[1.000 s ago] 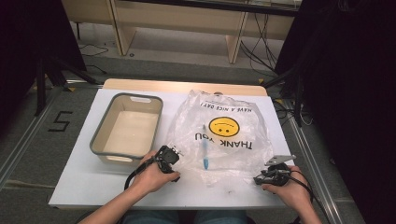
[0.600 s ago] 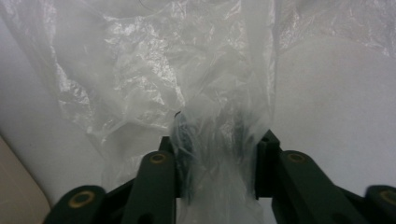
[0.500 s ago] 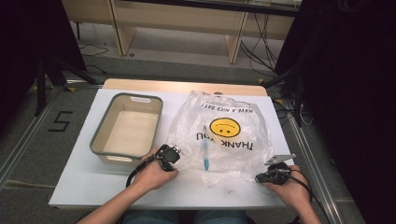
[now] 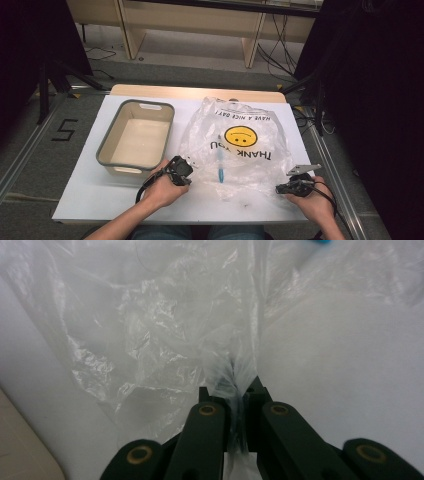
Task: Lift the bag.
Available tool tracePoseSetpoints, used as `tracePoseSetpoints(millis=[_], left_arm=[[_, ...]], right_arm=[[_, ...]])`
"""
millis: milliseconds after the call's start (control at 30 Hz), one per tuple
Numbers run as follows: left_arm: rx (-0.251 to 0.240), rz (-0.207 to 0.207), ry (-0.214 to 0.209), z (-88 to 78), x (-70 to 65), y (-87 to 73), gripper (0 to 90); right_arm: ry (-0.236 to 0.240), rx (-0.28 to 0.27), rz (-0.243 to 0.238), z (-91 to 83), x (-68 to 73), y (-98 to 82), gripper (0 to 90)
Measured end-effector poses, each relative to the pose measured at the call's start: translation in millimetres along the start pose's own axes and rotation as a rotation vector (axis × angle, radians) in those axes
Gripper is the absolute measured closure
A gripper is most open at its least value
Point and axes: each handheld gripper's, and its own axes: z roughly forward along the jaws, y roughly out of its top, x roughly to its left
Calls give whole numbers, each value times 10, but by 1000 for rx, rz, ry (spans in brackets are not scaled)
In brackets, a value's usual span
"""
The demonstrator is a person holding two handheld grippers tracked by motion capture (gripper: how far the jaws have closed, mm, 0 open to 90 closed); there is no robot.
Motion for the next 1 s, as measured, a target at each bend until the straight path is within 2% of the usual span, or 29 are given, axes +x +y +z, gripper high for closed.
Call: tracePoseSetpoints(millis=[167, 433, 733, 1000], left_arm=[[-88, 23, 5, -148, -16, 6, 893], [-237, 19, 24, -332, 52, 33, 893], [-339, 9, 46, -457, 126, 50, 894], [-398, -5, 64, -534, 174, 63, 893]], right_arm=[[-4, -46, 25, -77, -21, 3, 898], [-5, -119, 56, -153, -54, 17, 899], [-33, -194, 80, -269, -112, 25, 899], [-55, -244, 91, -350, -139, 37, 899]])
